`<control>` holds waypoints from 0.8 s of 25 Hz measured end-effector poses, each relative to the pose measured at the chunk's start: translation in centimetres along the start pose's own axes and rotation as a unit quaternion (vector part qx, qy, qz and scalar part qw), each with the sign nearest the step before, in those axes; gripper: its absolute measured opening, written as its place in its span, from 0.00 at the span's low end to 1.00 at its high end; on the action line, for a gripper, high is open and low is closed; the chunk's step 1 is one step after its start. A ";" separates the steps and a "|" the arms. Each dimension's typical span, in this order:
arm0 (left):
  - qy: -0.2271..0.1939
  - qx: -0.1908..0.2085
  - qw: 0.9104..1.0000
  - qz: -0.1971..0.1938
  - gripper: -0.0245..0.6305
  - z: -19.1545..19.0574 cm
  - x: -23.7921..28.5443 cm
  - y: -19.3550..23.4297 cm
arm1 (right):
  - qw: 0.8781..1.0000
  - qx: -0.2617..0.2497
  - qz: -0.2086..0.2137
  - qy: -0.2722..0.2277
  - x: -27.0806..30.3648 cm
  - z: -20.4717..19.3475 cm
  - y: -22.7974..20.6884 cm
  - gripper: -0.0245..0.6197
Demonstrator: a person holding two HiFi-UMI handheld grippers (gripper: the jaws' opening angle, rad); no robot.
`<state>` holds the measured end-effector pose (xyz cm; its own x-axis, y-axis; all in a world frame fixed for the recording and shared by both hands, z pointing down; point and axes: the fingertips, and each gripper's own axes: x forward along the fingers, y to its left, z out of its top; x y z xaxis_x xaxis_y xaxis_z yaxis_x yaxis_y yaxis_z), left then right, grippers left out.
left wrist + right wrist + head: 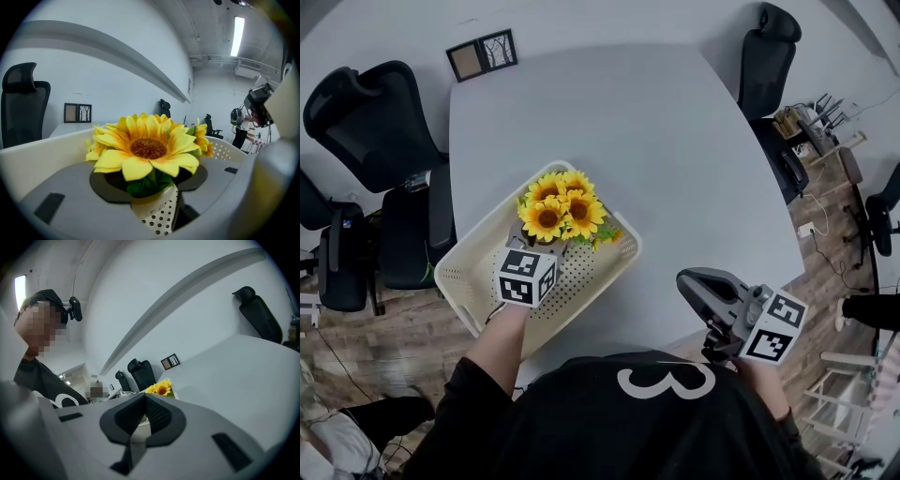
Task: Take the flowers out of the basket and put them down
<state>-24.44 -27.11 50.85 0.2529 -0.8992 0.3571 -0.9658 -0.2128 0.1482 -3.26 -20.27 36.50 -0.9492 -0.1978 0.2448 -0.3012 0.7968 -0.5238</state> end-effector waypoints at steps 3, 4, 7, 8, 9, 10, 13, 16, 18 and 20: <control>0.004 -0.007 1.000 0.001 0.33 -0.1 -0.1 -0.2 | 1.000 0.001 0.000 0.001 0.1 -0.2 0.1 0.05; 0.004 -0.010 1.000 0.006 0.31 -0.2 -0.2 0.1 | 1.000 0.001 0.001 0.002 0.2 -0.2 0.1 0.05; 0.002 -0.022 1.000 0.017 0.19 -0.2 -0.5 1.0 | 1.000 0.002 0.002 0.003 0.5 -0.1 0.3 0.05; 0.000 -0.024 1.000 0.017 0.19 -0.1 -0.5 1.1 | 1.000 0.003 0.003 0.004 0.5 -0.1 0.3 0.05; -0.001 -0.024 1.000 0.017 0.19 -0.1 -0.5 1.1 | 1.000 0.003 0.003 0.004 0.6 -0.1 0.3 0.05; -0.002 -0.024 1.000 0.018 0.19 -0.1 -0.5 1.2 | 1.000 0.003 0.004 0.004 0.6 -0.2 0.3 0.05; -0.004 -0.022 0.999 0.025 0.18 -0.2 -0.6 1.3 | 1.000 0.004 0.004 0.004 0.5 -0.2 0.4 0.05; -0.004 -0.022 0.999 0.030 0.17 -0.1 -0.8 1.4 | 1.000 0.005 0.004 0.003 0.4 -0.2 0.4 0.05; -0.004 -0.024 0.999 0.032 0.17 -0.1 -0.9 1.4 | 1.000 0.006 0.004 0.002 0.2 -0.2 0.3 0.05; -0.003 -0.023 0.999 0.034 0.17 -0.1 -1.1 1.3 | 1.000 0.006 0.006 0.001 0.0 -0.3 0.3 0.05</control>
<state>-25.95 -26.36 50.74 0.1862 -0.9131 0.3626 -0.9770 -0.1330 0.1668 -3.37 -19.86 36.55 -0.9523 -0.1879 0.2404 -0.2917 0.7916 -0.5370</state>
